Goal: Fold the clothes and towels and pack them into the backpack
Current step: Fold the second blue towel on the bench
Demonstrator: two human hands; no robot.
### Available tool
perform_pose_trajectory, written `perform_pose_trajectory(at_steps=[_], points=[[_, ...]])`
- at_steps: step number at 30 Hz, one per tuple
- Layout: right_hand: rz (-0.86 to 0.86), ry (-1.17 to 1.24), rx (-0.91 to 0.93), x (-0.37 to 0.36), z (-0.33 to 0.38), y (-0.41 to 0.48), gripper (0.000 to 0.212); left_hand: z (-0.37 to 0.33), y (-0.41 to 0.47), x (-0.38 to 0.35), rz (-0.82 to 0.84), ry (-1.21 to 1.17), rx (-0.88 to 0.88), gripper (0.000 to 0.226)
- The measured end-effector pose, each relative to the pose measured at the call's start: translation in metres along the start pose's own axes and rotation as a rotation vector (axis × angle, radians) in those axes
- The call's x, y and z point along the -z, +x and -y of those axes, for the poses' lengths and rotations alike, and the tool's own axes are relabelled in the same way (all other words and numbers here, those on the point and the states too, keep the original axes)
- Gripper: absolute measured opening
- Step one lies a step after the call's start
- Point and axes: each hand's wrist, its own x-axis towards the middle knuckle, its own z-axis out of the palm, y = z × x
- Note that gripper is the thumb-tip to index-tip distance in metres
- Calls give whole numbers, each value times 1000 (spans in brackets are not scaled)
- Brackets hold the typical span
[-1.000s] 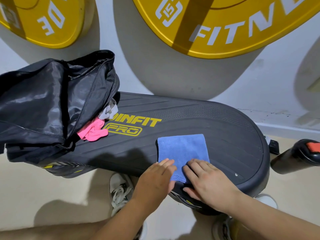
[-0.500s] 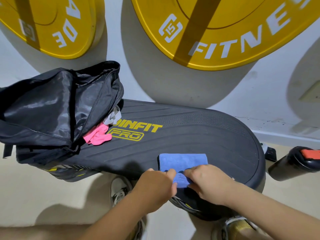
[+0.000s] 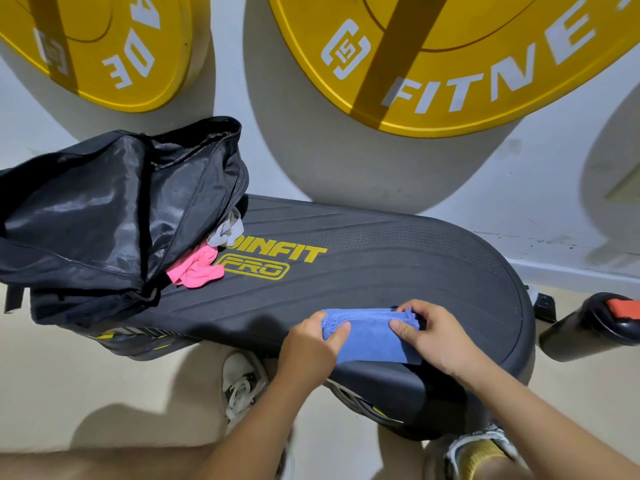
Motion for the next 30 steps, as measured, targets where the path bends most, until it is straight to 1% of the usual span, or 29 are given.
perform_pose_trajectory(at_steps=[3, 5, 6, 9, 11, 12, 13, 14, 15, 16, 17, 18, 20, 21, 22, 23, 24, 25, 26, 27, 28, 29, 30], points=[[-134, -9, -63, -11, -1, 0, 16, -5, 1, -7, -87, 140, -35, 36], [-167, -24, -111, -15, 0, 3, 17, -7, 3, -10, -73, 226, -45, 37], [-166, -56, -127, -15, 1, 5, 17, -10, 6, -10, -54, 234, -9, 38], [-122, -149, -182, -13, 9, 14, 20, -19, 17, -7, 17, 184, 172, 41], [-65, -207, -228, -11, 15, 19, 24, -28, 20, -3, 14, 180, 208, 40], [-40, -237, -244, -10, 18, 22, 25, -32, 19, -1, -38, 279, 140, 38], [-20, -262, -255, -9, 20, 24, 25, -36, 17, 0, -156, 418, -20, 38], [-4, -280, -266, -8, 22, 27, 25, -38, 12, -1, -257, 507, -224, 36], [10, -295, -278, -7, 24, 28, 25, -38, 6, -5, -336, 554, -476, 30], [21, -300, -290, -7, 26, 30, 25, -36, -1, -10, -338, 579, -714, 22], [34, -286, -311, -5, 27, 33, 25, -30, -7, -17, -304, 602, -880, 16], [50, -250, -333, -4, 28, 35, 24, -22, -11, -22, -254, 625, -953, 14], [91, -147, -369, -2, 31, 36, 21, -6, -16, -26, -191, 685, -933, 31], [94, -121, -373, -1, 33, 35, 20, 1, -14, -28, -206, 703, -911, 37], [67, -157, -349, -1, 32, 34, 21, 4, -12, -30, -215, 695, -888, 39], [-6, -265, -287, -4, 30, 31, 27, 5, -10, -33, -218, 684, -862, 38], [-143, -402, -141, -7, 28, 25, 34, 2, -8, -35, -219, 672, -830, 36], [-281, -525, 92, -12, 25, 18, 35, -2, -6, -37, -225, 663, -809, 34], [-368, -615, 346, -16, 24, 10, 31, -6, -3, -39, -229, 658, -793, 32], [-376, -664, 527, -19, 22, 3, 23, -8, 0, -40, -235, 651, -778, 30], [-299, -693, 596, -20, 17, -2, 19, -10, 4, -41, -236, 645, -762, 29], [-202, -676, 566, -19, 11, -5, 24, -10, 7, -41, -239, 650, -758, 29], [-94, -628, 493, -17, 4, -6, 33, -9, 10, -42, -231, 656, -758, 29]])
